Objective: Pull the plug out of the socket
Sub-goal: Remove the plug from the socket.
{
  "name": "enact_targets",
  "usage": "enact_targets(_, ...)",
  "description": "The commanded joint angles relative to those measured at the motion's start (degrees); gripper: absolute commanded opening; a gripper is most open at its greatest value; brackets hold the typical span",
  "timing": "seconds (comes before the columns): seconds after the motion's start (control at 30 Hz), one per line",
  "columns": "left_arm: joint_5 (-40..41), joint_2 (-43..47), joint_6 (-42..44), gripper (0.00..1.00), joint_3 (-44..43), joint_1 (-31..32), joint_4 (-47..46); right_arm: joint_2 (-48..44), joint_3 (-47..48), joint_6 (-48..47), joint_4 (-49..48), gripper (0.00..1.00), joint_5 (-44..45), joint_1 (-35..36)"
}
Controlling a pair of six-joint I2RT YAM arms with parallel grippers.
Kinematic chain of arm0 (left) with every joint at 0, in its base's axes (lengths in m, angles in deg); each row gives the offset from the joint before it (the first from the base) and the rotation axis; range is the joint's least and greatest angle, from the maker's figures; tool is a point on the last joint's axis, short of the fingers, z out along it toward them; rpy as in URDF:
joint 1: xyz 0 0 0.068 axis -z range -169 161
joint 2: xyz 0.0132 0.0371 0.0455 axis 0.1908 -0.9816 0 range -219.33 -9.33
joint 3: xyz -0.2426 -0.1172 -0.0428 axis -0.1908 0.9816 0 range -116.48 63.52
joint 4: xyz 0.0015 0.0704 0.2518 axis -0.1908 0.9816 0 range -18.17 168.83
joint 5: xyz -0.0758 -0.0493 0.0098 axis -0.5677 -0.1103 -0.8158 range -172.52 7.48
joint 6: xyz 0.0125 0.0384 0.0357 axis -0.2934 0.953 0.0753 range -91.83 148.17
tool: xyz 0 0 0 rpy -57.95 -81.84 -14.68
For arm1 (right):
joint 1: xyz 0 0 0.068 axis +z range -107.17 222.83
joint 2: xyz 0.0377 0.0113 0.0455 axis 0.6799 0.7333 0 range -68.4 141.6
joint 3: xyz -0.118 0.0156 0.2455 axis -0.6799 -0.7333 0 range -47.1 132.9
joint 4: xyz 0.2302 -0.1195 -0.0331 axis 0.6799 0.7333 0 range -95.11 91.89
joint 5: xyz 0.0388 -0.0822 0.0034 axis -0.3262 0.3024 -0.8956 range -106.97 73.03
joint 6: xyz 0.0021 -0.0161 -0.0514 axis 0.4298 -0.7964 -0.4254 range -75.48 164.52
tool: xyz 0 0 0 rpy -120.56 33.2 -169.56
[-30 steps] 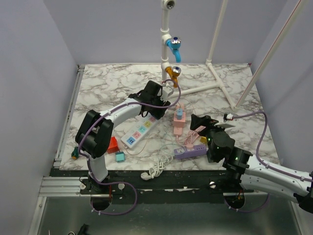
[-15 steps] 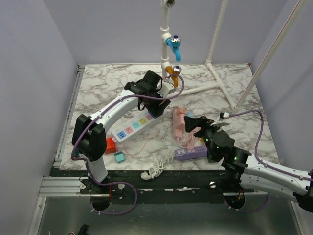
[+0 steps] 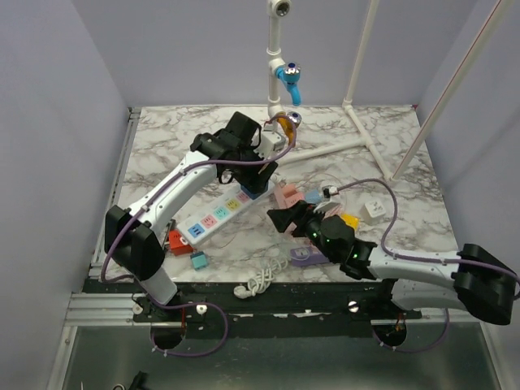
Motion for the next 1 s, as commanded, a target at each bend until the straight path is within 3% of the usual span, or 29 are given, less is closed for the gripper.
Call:
enact_targets(0.0, -2.9, 5.7, -4.6, 0.00, 3.2, 0.4, -3.9, 11.2, -1.7, 3.9, -18.7, 0.87, -6.9, 0.3)
enact_targets(0.17, -3.2, 8.8, -7.8, 0.00, 9.9, 0.5, -5.8, 22.8, 0.0, 5.3, -34.4, 0.87, -10.9, 0.4)
enact_targets(0.33, -2.5, 12.0, -10.3, 0.00, 14.5, 0.4, -12.0, 29.9, 4.6, 6.8, -35.6, 0.87, -12.5, 0.6)
enact_targets(0.67, -2.5, 11.1, -13.0, 0.00, 12.8, 0.3, -13.6, 39.3, 11.7, 9.2, -34.3, 0.85, -16.9, 0.6)
enact_targets(0.97, -2.2, 10.9, -13.5, 0.00, 12.0, -1.3, -15.2, 38.0, 10.0, 10.1, -30.5, 0.84, -16.8, 0.6)
